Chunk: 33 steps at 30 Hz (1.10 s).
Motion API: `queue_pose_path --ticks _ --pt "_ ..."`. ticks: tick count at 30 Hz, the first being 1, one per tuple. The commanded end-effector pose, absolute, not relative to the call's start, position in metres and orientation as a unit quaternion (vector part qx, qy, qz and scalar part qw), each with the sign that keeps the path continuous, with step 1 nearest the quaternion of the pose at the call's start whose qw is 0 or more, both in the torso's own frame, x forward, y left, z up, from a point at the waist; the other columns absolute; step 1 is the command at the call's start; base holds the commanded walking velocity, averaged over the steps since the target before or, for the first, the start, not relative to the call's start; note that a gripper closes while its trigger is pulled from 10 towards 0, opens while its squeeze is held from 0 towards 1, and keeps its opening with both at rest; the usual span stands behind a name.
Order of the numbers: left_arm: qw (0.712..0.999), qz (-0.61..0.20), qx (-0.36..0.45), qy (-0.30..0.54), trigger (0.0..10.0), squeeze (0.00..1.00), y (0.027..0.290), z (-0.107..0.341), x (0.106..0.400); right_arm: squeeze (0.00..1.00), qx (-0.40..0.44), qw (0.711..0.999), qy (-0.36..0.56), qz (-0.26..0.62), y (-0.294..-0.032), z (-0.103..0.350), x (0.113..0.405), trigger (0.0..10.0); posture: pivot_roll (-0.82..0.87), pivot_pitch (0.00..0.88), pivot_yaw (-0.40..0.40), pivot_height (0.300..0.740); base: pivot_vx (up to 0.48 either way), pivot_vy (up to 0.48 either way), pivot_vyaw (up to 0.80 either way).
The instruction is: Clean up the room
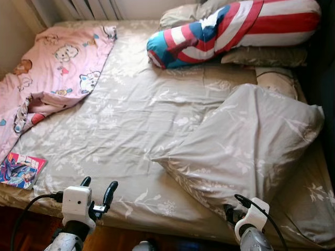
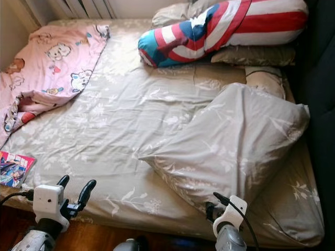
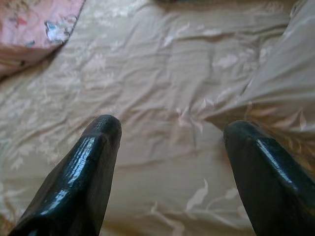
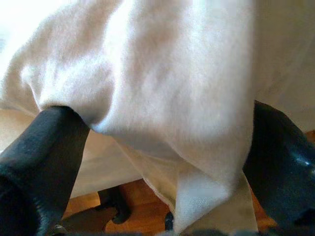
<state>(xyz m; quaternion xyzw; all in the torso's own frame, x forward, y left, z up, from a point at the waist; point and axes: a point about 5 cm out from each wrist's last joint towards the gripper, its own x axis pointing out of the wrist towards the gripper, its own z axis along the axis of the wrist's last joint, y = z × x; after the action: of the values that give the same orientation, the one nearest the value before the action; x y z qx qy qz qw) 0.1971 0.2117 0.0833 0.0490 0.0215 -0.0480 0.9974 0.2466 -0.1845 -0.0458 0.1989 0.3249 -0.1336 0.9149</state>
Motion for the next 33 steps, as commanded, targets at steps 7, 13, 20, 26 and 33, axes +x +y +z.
queue_pose_path --ticks 7,13,20,26,33 --pt "0.997 -0.040 0.050 0.038 10.0 0.00 0.216 0.088 0.187 0.00 0.157 0.931 0.314 -0.105 -0.178 -0.039 0.256 10.0 0.23 0.303 0.104 0.740 0.000 0.000 0.00" --pt "0.997 -0.036 0.050 0.041 10.0 0.00 0.214 0.090 0.182 0.00 0.157 0.937 0.298 -0.098 -0.175 -0.036 0.260 0.0 0.24 0.309 0.101 0.740 0.000 0.000 0.00" --pt "0.997 -0.031 0.053 0.050 10.0 0.00 0.216 0.091 0.178 0.00 0.144 0.942 0.291 -0.088 -0.170 -0.032 0.264 0.0 0.24 0.309 0.104 0.740 0.000 0.000 0.00" --pt "0.997 -0.027 0.055 0.055 10.0 0.00 0.216 0.091 0.177 0.00 0.141 0.943 0.290 -0.086 -0.169 -0.033 0.263 0.0 0.23 0.300 0.103 0.740 0.000 0.000 0.00" --pt "0.997 -0.028 0.054 0.053 10.0 0.00 0.214 0.090 0.182 0.00 0.132 0.943 0.291 -0.088 -0.172 -0.033 0.263 0.0 0.22 0.285 0.097 0.740 0.000 0.000 0.00"
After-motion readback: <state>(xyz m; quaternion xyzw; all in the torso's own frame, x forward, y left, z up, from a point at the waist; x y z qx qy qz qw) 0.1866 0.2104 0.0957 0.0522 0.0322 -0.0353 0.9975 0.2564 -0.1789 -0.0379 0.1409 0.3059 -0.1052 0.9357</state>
